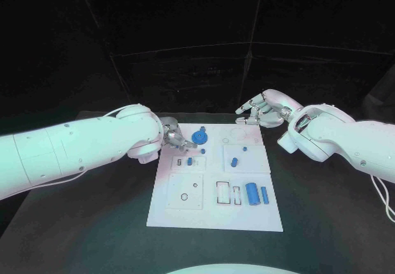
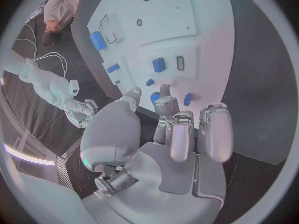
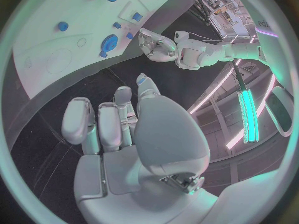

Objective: Assemble the parts on the task board

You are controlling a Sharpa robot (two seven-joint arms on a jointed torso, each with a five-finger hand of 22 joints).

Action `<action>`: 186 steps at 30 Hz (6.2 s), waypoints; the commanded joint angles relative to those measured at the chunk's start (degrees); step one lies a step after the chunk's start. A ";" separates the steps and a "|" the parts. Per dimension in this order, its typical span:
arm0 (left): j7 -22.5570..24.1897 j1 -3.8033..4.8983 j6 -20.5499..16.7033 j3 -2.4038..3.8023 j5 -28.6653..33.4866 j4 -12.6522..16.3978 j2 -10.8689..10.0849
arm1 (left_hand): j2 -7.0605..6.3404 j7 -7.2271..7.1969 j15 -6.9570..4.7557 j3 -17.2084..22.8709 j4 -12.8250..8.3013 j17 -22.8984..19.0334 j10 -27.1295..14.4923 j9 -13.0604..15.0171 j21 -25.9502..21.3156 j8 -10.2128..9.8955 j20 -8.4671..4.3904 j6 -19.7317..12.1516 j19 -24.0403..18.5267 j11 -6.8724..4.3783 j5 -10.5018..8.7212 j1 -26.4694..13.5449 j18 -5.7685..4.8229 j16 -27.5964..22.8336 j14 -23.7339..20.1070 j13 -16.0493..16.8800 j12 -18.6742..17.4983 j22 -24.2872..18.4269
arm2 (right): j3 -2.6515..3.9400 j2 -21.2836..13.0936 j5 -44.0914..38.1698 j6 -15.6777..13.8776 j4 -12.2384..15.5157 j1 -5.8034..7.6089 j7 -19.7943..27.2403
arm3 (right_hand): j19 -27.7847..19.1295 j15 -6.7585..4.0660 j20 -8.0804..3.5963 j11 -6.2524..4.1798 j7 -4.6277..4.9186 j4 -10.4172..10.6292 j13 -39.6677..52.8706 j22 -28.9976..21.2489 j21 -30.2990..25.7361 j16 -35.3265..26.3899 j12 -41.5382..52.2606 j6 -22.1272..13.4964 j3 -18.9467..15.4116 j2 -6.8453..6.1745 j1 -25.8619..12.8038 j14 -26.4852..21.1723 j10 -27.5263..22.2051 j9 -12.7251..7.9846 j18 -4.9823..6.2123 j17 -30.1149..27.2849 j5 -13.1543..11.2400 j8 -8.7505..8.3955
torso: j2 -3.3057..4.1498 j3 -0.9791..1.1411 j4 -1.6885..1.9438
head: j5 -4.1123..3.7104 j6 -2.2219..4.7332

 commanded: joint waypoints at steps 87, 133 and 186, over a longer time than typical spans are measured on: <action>3.28 -0.61 14.92 0.50 -0.33 -23.74 10.20 | 6.83 -0.16 0.69 -7.23 -0.36 15.09 -1.29 -3.62 -2.15 0.77 0.58 1.24 0.71 0.04 -1.19 11.51 0.79 0.18 5.95 -3.13 -0.65 -0.14 | 0.03 1.42 -0.10 0.58 -0.80 0.09 0.62 | -0.42 -0.32 -0.14 0.00 -0.08 -0.02 -0.12 -0.14 -0.44 -0.43 -0.27 0.09 -0.29 0.15 -0.38 1.35 -0.29 0.04 0.89 -0.11 0.04 0.24 | 0.93 -0.12 -0.54 | 0.80 0.43; 7.47 -0.70 -3.10 0.46 -0.14 -2.72 -3.09 | 4.36 -0.25 0.61 22.56 -13.51 15.09 -0.16 -4.52 -2.05 1.85 0.44 -0.61 1.06 -0.19 -1.63 15.83 0.65 0.18 5.95 -5.22 -1.51 0.98 | 0.03 1.66 -0.10 0.59 -1.68 0.09 0.79 | -0.45 -0.33 -0.15 -0.02 -0.09 -0.08 -0.15 -0.21 -0.51 -0.48 -0.27 0.11 -0.26 0.29 -0.25 1.36 -0.30 0.05 0.90 -0.12 0.22 0.26 | 0.86 -0.21 -0.38 | 1.43 0.56; 6.07 -3.37 2.72 -2.16 -5.12 3.04 -5.34 | 3.72 -0.31 0.50 24.49 -13.88 15.09 0.14 -4.41 -2.08 2.31 0.31 -0.65 1.13 -0.29 -1.66 15.12 0.66 0.18 5.95 -5.26 -1.40 1.01 | 0.01 1.97 -0.10 0.86 -1.95 0.08 0.93 | -0.48 -0.33 -0.15 -0.01 -0.09 -0.07 -0.23 -0.26 -0.55 -0.55 -0.34 0.11 -0.29 0.30 -0.28 1.35 -0.34 0.05 0.92 -0.20 0.24 0.26 | 0.93 -0.14 -0.60 | 1.82 0.13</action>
